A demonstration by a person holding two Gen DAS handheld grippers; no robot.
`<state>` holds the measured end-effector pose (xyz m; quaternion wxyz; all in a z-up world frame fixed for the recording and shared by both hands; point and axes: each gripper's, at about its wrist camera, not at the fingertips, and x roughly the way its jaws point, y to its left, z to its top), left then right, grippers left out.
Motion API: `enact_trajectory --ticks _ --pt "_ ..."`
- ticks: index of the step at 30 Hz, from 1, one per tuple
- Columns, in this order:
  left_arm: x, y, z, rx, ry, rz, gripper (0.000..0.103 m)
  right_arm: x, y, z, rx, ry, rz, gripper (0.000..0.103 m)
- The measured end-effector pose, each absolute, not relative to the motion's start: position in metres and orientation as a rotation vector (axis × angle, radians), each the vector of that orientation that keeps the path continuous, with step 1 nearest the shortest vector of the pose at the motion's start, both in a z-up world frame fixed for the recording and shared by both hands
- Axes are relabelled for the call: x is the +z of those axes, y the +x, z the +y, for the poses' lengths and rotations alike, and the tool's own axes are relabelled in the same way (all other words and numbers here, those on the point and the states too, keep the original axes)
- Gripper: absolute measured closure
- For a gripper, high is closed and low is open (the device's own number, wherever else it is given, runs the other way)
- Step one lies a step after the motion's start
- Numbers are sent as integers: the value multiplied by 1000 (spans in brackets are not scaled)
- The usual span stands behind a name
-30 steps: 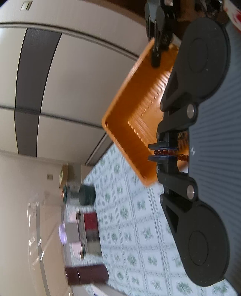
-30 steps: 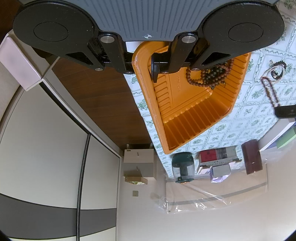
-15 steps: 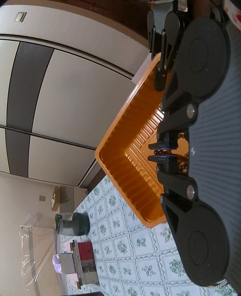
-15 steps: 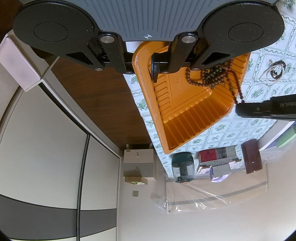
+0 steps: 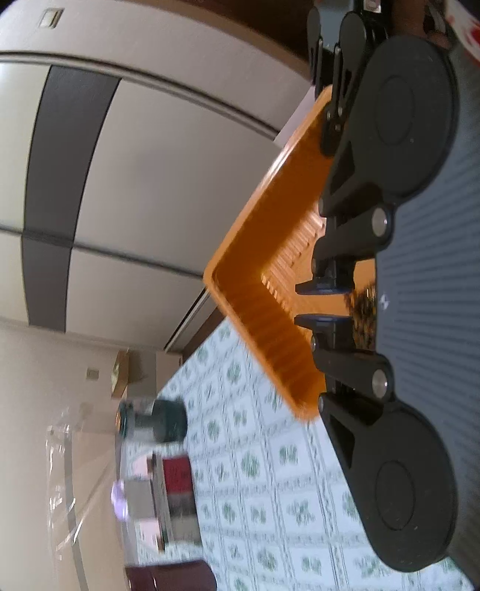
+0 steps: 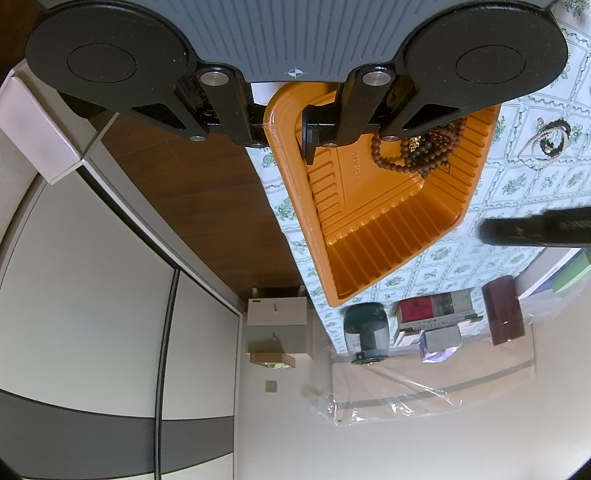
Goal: Organize jewelry
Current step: 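Carry the red bead bracelet into the tray with the left tool and release it, then grasp the dark bead bracelet beside the pearl strands with the left tool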
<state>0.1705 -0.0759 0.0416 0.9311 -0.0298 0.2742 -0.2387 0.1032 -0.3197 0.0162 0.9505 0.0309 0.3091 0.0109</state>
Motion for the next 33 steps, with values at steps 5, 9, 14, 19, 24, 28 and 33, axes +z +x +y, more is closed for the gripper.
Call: enact_trajectory --ticks 5,9,14,19,24,28,33 --pt "43 162 -28 -361 -81 539 94 15 103 -321 22 65 628 96" --pt "36 152 13 -235 -85 526 93 15 103 -321 21 67 629 96" --pt "17 141 57 -85 -65 554 93 14 103 -322 20 63 629 96" --pt "-2 125 80 -22 -49 588 93 14 103 -322 17 58 630 96" --pt "-21 112 77 -50 -74 644 93 12 104 -322 16 52 632 96" --pt "-31 107 57 -107 -55 656 93 12 103 -322 15 50 633 96" --pt "-43 113 28 -155 -21 683 85 12 103 -322 15 50 633 96"
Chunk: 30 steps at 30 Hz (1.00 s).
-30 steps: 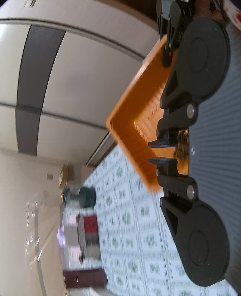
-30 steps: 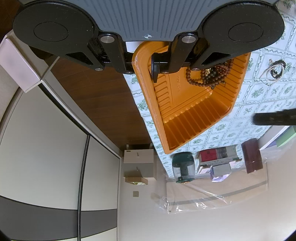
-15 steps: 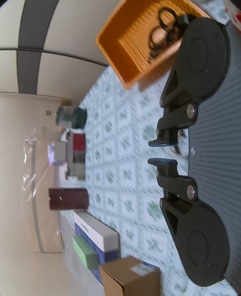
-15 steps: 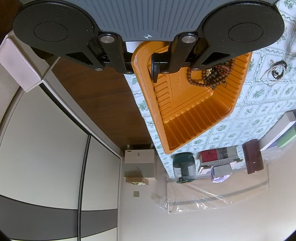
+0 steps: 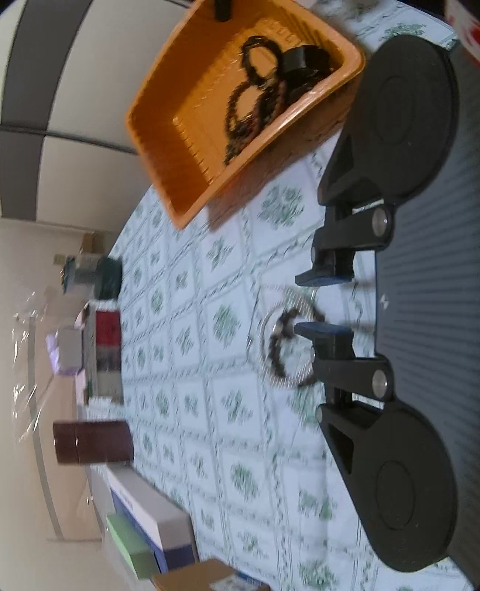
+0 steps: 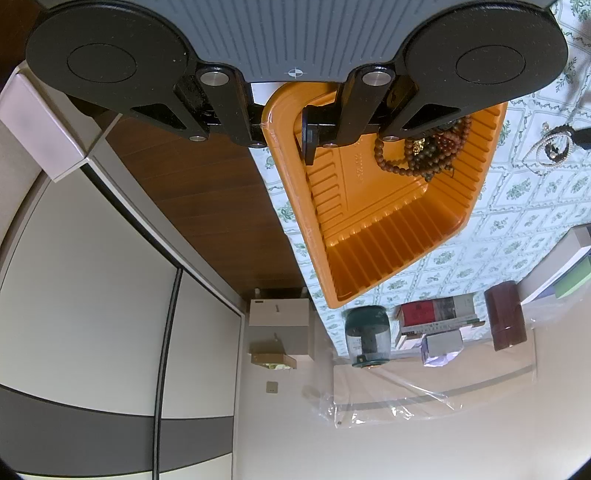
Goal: Organize jewelry
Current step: 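Grasp the dark bead bracelet beside the pearl strands with the left tool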
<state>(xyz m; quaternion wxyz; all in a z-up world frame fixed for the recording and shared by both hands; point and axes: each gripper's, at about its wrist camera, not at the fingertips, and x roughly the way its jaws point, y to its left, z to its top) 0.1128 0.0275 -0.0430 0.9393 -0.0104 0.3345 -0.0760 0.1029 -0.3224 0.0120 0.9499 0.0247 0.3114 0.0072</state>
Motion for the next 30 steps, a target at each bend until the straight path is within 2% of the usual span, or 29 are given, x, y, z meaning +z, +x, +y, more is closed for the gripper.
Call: enact_trajectory --ticks 8,22,24,26,30 --pt "-63 128 7 -170 5 746 84 12 103 -322 15 49 635 96" --pt "-67 137 -1 -145 59 737 84 10 103 -322 13 46 637 96" --pt "-67 137 0 -145 60 736 87 10 103 -323 14 45 637 96" --pt "-67 137 1 -145 59 735 95 11 104 -322 14 44 637 96" --pt "-66 136 1 -146 57 731 96 11 104 -322 14 45 637 96"
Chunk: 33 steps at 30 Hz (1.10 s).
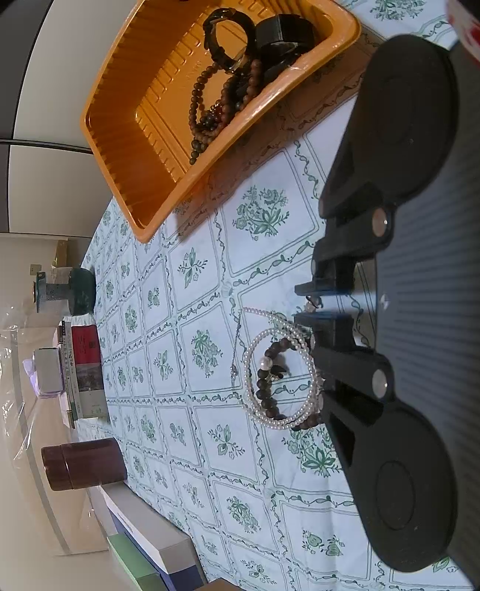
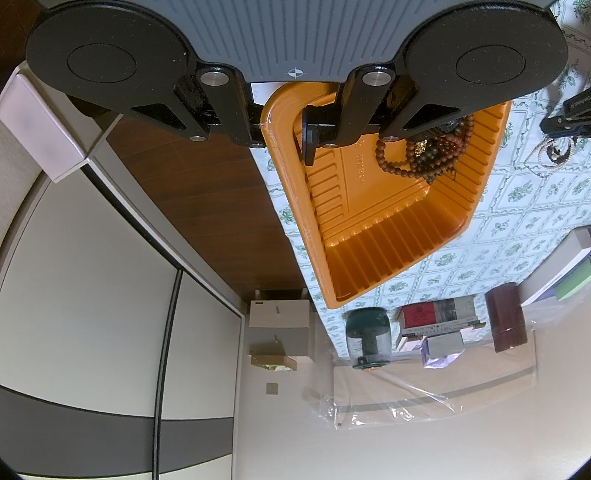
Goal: Organize jewelry
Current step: 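Grasp the dark bead bracelet beside the pearl strands with the left tool, then carry the dark bead bracelet into the tray with the left tool and open it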
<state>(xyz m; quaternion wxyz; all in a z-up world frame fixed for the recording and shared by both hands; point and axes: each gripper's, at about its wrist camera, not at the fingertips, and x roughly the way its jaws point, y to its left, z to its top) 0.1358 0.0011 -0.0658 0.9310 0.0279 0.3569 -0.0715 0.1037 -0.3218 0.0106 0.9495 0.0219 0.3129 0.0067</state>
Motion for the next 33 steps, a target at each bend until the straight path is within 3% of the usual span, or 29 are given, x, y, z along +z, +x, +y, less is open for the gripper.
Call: enact_trajectory --ticks 19,33 --pt "-8 111 -61 -444 -4 622 96 11 104 -321 13 46 637 96" --pt "-17 109 -93 -535 44 631 95 12 104 -321 14 52 637 96"
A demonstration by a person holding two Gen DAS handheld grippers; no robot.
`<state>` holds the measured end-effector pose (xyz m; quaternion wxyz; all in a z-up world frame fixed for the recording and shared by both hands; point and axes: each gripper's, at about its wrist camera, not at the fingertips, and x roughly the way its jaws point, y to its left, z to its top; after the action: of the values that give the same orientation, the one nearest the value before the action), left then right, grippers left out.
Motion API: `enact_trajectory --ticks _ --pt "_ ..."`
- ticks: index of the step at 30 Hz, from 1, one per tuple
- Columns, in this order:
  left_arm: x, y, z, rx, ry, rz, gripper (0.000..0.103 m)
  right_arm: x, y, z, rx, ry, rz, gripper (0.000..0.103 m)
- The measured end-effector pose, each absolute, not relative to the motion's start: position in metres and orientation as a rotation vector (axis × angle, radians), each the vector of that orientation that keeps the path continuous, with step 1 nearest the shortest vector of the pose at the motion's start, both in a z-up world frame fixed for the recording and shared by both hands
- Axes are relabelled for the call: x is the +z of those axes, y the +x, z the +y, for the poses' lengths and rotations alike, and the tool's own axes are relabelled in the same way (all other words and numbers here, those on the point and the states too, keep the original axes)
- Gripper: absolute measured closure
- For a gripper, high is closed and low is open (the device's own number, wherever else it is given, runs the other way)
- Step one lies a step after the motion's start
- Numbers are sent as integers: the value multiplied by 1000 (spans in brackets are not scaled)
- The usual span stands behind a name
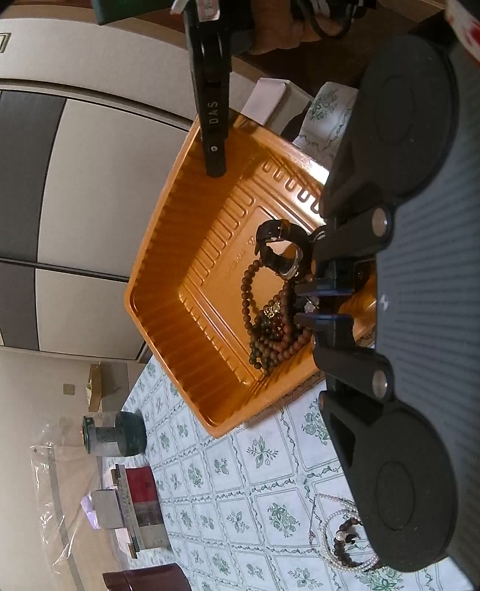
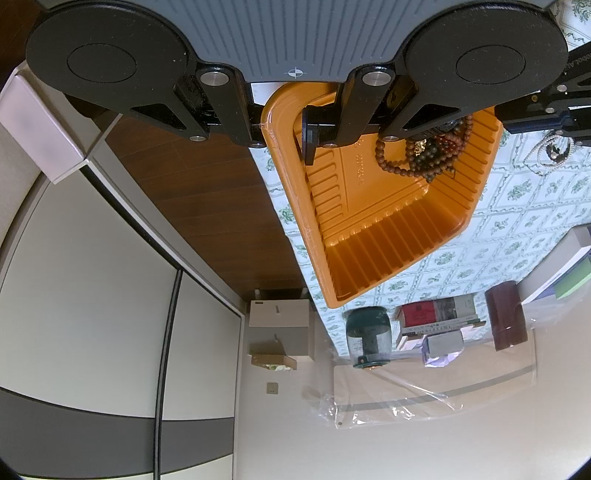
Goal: Organize jewelry
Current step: 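Carry the dark bead bracelet into the tray with the left tool and open it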
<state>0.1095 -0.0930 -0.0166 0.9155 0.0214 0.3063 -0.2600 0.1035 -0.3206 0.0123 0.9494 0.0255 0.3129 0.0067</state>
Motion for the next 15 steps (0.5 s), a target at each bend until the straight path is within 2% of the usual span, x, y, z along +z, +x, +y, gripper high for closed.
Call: enact_trajectory --ticks 3,15 --pt "-15 107 -91 -522 53 614 86 12 104 -321 13 51 636 96" --pt "-19 105 -10 -300 24 617 86 12 104 -321 14 50 636 96"
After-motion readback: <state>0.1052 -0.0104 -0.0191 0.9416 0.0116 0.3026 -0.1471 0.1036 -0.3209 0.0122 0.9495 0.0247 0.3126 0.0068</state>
